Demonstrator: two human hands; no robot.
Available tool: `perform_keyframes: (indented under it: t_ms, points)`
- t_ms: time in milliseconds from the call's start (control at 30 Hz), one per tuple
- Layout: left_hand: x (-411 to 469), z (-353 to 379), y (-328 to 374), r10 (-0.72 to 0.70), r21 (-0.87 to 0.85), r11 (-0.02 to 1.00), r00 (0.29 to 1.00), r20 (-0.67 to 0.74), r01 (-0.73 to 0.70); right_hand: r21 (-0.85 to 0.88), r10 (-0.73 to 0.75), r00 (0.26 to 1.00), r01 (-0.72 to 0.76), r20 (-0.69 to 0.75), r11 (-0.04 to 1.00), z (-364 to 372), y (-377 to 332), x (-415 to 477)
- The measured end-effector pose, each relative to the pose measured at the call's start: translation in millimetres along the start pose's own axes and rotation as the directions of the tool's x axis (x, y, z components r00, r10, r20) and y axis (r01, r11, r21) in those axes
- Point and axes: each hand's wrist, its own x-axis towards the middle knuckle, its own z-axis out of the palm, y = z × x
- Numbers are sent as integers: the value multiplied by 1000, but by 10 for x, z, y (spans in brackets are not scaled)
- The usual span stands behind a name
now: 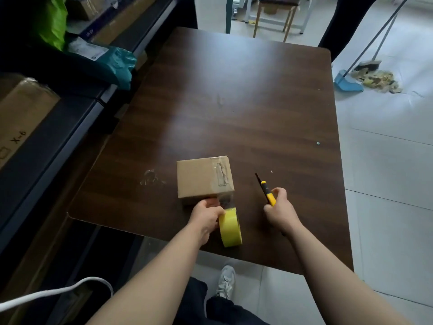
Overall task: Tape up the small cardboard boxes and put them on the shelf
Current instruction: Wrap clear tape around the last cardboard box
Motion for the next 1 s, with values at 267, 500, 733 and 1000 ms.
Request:
perform_keyframes:
  t_ms: [267,500,733,1000]
  points:
    - [144,68,-23,62,137,989,998,-25,-58,-421,-340,940,302,-17,855,-528,-273,-428]
    - [196,68,17,76,177,982,996,-53,-65,-638,-416,905,372,88,674,-472,-416,-458]
    - [184,68,60,128,221,968,991,-47,-115,-686,-428,894,395,133,611,-330,-458,-357]
    - [178,65,113,138,270,955,990,-37,-123,-678,-465,877,415,122,606,-338,-524,-306]
